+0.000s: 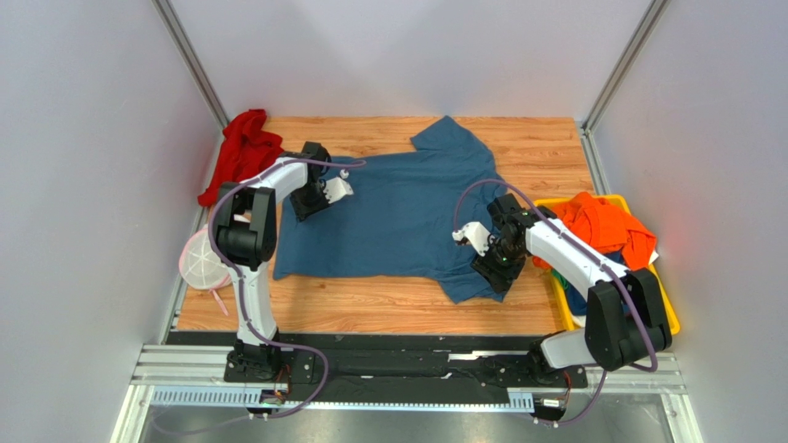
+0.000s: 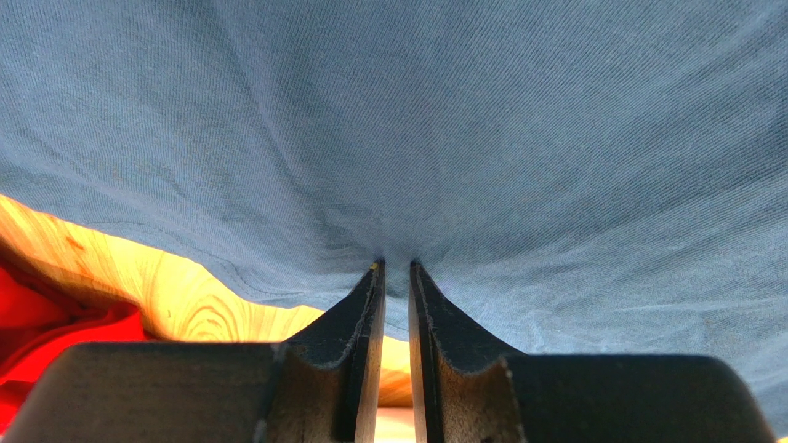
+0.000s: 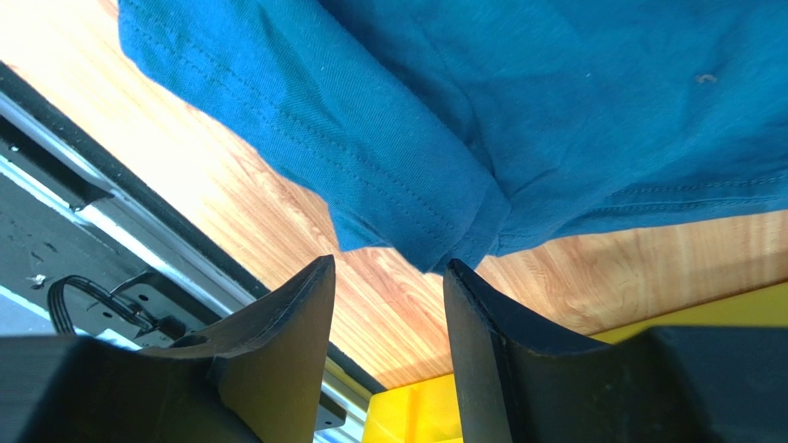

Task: Fold and stack the t-shirts
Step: Flatten out the tshirt

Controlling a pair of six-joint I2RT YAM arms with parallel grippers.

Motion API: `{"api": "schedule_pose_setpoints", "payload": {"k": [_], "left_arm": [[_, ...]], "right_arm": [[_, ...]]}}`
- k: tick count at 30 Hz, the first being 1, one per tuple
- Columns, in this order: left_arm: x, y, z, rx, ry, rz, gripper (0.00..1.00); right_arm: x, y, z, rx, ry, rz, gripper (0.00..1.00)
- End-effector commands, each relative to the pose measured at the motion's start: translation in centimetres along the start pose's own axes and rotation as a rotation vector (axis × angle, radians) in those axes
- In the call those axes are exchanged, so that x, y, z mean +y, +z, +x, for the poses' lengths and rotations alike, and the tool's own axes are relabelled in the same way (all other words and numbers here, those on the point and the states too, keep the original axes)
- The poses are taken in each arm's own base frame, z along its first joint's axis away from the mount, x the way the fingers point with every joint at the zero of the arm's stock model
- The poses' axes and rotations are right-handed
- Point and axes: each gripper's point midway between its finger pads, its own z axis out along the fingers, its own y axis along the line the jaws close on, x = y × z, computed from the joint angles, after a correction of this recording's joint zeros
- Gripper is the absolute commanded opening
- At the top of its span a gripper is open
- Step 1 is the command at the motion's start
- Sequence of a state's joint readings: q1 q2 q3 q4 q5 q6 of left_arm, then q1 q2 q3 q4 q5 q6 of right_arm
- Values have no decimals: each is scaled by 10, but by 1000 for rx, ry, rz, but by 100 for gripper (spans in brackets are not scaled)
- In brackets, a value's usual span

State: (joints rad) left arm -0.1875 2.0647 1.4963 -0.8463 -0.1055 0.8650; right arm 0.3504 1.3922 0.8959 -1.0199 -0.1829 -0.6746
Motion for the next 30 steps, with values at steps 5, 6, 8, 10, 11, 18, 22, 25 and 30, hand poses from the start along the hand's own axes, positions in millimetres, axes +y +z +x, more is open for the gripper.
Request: {"api": "schedule_pose_setpoints", "payload": {"k": [5, 6, 8, 10, 11, 18, 22, 25, 30], "left_arm": [[-1, 3, -2, -13, -10, 24, 24], [0, 3, -2, -13, -8, 24, 24], [-1, 5, -2, -9, -9, 26, 24], [-3, 6, -2, -13, -12, 31, 24], [-3, 6, -2, -14, -12, 32, 24], [-2, 0, -3, -25, -17, 21, 24], [-1, -4, -5, -36, -22, 17, 24], [0, -4, -4, -33, -24, 13, 24], [5, -8, -6, -34, -25, -1, 24]], "right_arm": [[-13, 6, -13, -29, -15, 37, 47], [-13, 7, -13, -27, -15, 34, 47], [-14, 8, -14, -27, -15, 32, 43], [-14, 11, -14, -24, -9, 26, 40], [-13, 12, -14, -23, -7, 22, 33], [-5, -1, -20, -48, 6, 7, 1], [9, -18, -21, -55, -19, -10, 0], [28, -28, -21, -45, -48, -44, 0], [62, -41, -24, -30, -127, -116, 0]]}}
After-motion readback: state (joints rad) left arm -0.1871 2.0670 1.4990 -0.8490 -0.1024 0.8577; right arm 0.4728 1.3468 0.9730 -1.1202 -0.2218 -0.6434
